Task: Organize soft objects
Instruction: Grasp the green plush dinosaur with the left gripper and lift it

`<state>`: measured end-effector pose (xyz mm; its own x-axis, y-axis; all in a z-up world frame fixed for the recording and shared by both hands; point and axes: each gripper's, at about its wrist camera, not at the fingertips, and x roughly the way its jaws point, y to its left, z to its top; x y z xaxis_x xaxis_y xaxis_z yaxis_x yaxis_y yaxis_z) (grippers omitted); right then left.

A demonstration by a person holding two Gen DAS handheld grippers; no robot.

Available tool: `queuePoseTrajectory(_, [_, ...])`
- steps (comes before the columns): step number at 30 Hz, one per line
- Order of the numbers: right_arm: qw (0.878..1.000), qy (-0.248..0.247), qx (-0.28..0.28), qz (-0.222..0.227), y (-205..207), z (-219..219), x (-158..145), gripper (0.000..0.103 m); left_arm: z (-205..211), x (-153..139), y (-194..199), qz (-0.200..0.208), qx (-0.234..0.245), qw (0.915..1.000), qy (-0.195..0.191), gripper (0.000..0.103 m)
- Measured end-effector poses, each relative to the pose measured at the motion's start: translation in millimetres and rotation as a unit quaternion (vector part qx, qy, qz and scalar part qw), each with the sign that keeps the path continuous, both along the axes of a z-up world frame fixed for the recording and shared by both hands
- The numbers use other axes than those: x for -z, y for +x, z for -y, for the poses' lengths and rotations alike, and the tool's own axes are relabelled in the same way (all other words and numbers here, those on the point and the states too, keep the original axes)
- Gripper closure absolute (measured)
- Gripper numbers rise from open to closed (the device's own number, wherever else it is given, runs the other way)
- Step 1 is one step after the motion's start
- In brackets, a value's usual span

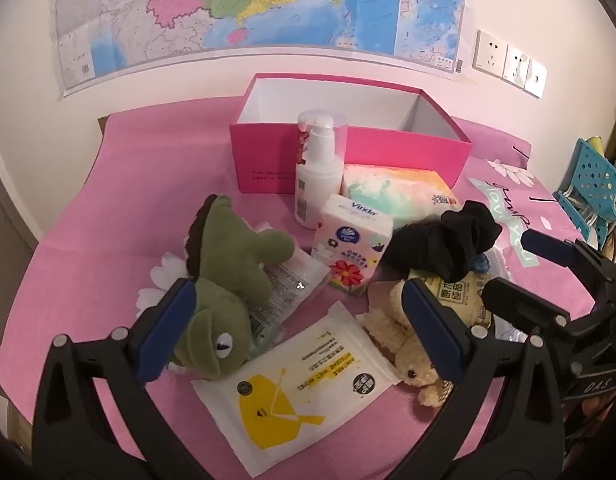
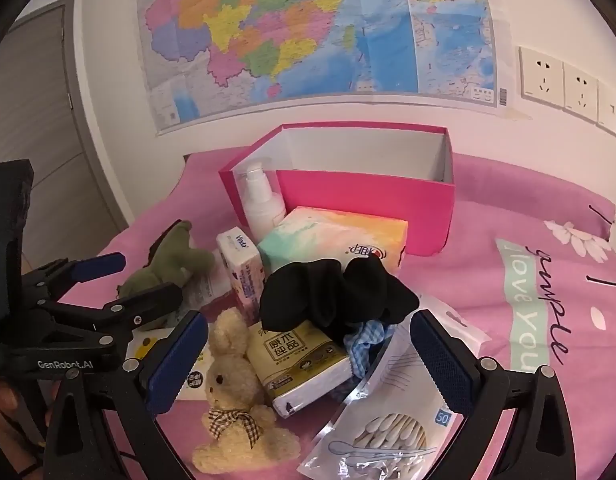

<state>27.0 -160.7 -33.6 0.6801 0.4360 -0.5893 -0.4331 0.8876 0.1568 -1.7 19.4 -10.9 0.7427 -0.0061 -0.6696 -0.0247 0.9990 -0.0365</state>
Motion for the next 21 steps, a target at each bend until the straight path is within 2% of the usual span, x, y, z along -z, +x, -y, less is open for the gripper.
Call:
queuePoseTrajectory(5, [1.000, 0.005, -0.009, -0.006, 4.5, 0.0, -0.6, 0.000, -12.8, 2.6, -4.4, 0.002, -0.007, 1.0000, -0.003, 0.000])
queuePoseTrajectory(14, [0.999, 0.007, -0.033, 0.010, -1.4, -10.1, -4.9, 0.000, -38.7, 3.6, -7.6, 0.003, -0.021, 0.9997, -0.008, 0.000])
queuePoseTrajectory(21, [0.998, 0.000, -0.068, 0.018, -0.2, -23.5, -8.9, 0.005, -61.1, 14.7, -3.7, -0.017, -0.036, 0.9991, -0.012, 0.000])
